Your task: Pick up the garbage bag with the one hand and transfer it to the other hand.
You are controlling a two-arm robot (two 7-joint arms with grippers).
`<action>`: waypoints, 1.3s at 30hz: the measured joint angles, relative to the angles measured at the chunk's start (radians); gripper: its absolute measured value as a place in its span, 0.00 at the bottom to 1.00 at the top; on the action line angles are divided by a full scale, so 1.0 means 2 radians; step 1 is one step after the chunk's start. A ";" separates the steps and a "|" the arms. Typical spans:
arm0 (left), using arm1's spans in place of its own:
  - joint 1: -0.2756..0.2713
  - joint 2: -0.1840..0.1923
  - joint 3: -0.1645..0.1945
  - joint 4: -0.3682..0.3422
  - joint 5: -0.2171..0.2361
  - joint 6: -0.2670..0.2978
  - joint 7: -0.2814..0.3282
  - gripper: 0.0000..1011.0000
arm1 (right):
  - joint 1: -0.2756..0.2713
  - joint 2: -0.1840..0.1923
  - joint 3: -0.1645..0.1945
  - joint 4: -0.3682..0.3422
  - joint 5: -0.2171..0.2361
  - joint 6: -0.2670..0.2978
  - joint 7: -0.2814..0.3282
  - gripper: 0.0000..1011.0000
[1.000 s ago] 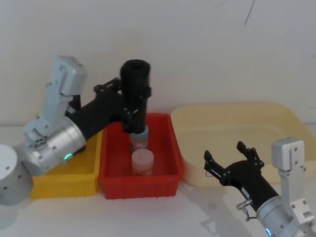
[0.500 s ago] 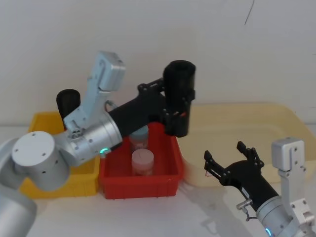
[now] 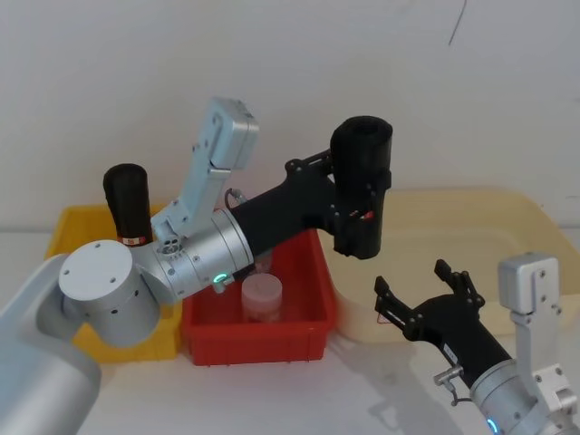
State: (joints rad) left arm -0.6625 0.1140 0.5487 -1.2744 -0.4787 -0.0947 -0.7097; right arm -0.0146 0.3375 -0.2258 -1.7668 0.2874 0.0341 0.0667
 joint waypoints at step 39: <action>-0.004 -0.006 0.008 0.012 -0.012 -0.005 -0.003 0.50 | 0.013 0.026 -0.011 -0.024 -0.002 -0.036 0.084 0.99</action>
State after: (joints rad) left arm -0.6698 0.1021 0.5649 -1.2513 -0.5021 -0.1051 -0.7153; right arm 0.0119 0.3901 -0.2471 -1.8143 0.2832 -0.0385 0.2341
